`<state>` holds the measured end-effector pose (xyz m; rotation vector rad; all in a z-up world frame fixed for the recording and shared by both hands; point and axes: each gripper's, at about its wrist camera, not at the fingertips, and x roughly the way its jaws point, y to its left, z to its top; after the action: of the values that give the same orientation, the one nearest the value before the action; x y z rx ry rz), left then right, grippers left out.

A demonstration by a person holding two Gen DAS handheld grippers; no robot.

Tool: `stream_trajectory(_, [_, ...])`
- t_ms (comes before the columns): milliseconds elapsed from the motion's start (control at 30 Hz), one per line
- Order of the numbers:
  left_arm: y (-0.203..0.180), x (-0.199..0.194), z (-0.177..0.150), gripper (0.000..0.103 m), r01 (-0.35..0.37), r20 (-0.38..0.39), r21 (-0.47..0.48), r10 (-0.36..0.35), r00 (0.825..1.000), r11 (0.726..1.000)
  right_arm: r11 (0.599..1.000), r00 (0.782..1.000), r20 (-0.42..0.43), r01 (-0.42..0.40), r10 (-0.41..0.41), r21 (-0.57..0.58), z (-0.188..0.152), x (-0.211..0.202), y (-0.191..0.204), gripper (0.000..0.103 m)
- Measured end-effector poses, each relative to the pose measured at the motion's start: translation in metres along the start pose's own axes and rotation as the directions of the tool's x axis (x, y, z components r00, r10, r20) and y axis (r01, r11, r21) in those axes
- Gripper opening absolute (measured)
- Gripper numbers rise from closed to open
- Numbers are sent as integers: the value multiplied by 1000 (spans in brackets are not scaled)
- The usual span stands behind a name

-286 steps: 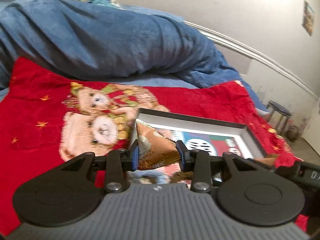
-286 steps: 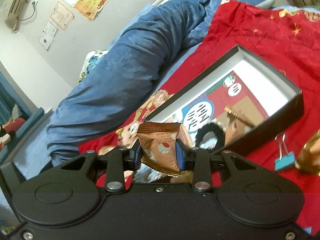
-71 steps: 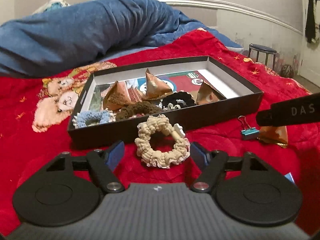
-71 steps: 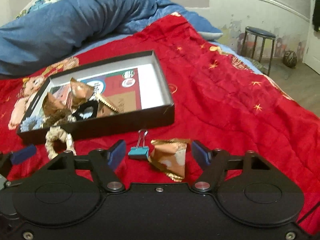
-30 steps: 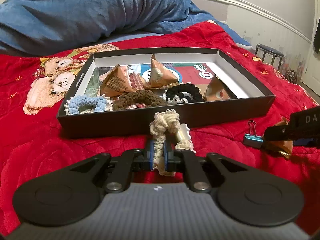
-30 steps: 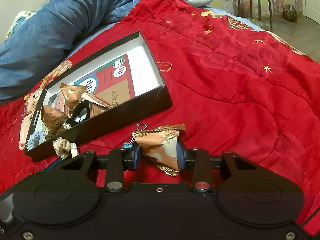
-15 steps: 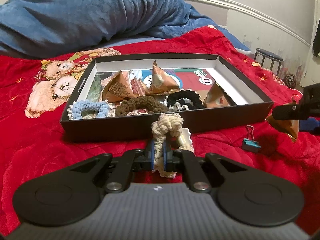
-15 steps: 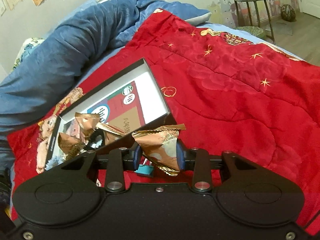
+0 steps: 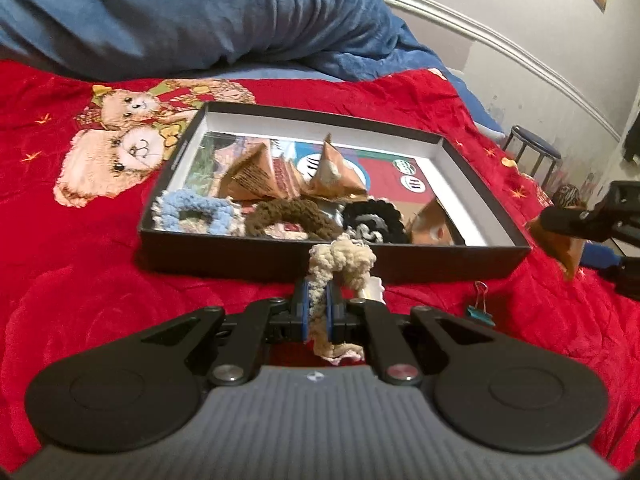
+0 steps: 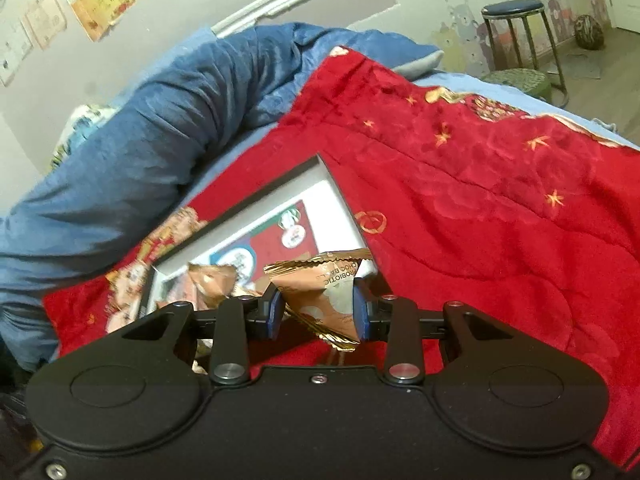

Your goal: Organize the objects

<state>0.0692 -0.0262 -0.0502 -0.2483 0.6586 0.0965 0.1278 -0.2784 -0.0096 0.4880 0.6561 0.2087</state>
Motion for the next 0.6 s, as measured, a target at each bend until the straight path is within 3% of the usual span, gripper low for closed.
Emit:
stream_trajectory(333, [-8,-6,-1,11,14,24,30,-15,1000,999,996,999,25,-35,32,86,13,-4,-17,34])
stream_trajectory(600, [-12,-7,-4,11,32,24,44,-33,999,999,996,998,39,-45,42,81,14,-5,-14,34])
